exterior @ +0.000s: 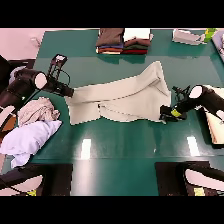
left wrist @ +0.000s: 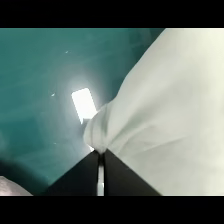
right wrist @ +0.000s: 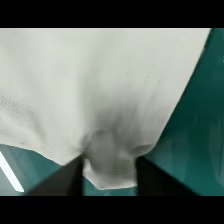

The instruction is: Fold the shirts.

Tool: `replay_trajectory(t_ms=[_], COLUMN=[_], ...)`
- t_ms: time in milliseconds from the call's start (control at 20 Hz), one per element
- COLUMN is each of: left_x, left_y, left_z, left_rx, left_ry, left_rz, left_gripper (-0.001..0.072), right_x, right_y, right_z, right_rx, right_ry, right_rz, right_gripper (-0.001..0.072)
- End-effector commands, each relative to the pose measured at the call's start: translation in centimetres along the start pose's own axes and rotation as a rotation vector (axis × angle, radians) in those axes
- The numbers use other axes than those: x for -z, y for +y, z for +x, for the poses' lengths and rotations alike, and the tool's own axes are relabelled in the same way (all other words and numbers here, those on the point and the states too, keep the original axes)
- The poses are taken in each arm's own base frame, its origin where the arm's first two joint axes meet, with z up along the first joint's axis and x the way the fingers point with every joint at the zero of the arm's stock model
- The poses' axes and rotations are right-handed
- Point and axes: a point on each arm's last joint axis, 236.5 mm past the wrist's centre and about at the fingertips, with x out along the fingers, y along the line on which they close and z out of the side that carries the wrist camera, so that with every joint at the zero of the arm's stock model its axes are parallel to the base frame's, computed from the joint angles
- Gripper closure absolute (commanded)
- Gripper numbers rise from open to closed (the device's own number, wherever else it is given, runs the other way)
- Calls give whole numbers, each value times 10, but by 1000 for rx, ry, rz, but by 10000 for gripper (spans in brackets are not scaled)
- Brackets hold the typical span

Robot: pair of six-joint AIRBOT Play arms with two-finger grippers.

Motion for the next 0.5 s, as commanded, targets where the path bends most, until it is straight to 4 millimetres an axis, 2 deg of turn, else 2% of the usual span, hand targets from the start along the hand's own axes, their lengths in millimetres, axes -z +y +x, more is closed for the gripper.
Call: replay_trajectory(t_ms=[0, 100, 150, 200, 250, 300, 400, 450], left_x=[5, 1, -6, -19, -39, -60, -104, -120], left_y=[0, 1, 6, 12, 17, 21, 28, 31], left_z=[0, -8, -19, -36, -63, -95, -183, -237], left_rx=[1, -3, -20, -39, -55, -65, -77, -83], left_ry=[20, 13, -3, -40, -110, -193, -416, -540], left_rz=[2, -16, -41, -56, -59, -60, -73, -80], left_gripper=[682, 682, 682, 682, 682, 682, 682, 682], right_x=[-1, -6, -15, -28, -41, -55, -71, -70], right_y=[1, 5, 11, 21, 31, 44, 65, 75], right_z=[0, -9, -25, -48, -78, -120, -213, -269], right_rx=[-3, -7, -18, -35, -53, -79, -120, -138], right_ry=[-4, -28, -72, -148, -238, -353, -593, -732], right_rz=[-10, -27, -47, -76, -100, -133, -190, -222], right_gripper=[691, 692, 692, 692, 692, 692, 692, 692])
